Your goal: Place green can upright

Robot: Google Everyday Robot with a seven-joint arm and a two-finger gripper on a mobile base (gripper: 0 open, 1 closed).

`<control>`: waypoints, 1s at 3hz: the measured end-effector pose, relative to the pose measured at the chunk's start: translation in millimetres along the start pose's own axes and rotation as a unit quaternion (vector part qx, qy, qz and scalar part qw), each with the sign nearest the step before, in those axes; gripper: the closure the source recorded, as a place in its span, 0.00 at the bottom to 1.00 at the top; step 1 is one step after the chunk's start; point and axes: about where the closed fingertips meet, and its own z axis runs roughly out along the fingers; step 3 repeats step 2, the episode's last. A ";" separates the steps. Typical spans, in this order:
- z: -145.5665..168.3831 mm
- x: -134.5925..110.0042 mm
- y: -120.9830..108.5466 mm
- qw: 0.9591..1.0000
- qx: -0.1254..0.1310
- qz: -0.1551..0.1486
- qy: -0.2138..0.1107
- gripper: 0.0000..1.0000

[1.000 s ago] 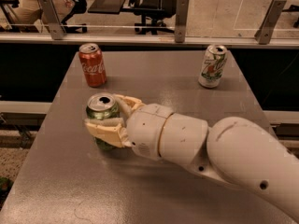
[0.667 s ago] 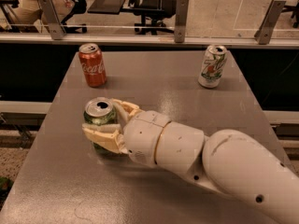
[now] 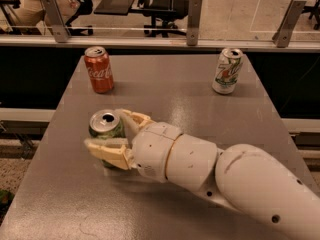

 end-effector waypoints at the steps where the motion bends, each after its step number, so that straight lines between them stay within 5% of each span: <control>1: -5.4 2.0 3.3 1.000 0.016 0.010 0.007 0.00; 3: -5.6 2.1 3.4 1.000 0.017 0.010 0.007 0.00</control>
Offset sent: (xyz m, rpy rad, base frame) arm 0.0023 -0.0144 0.0046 0.0208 -0.0378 0.0607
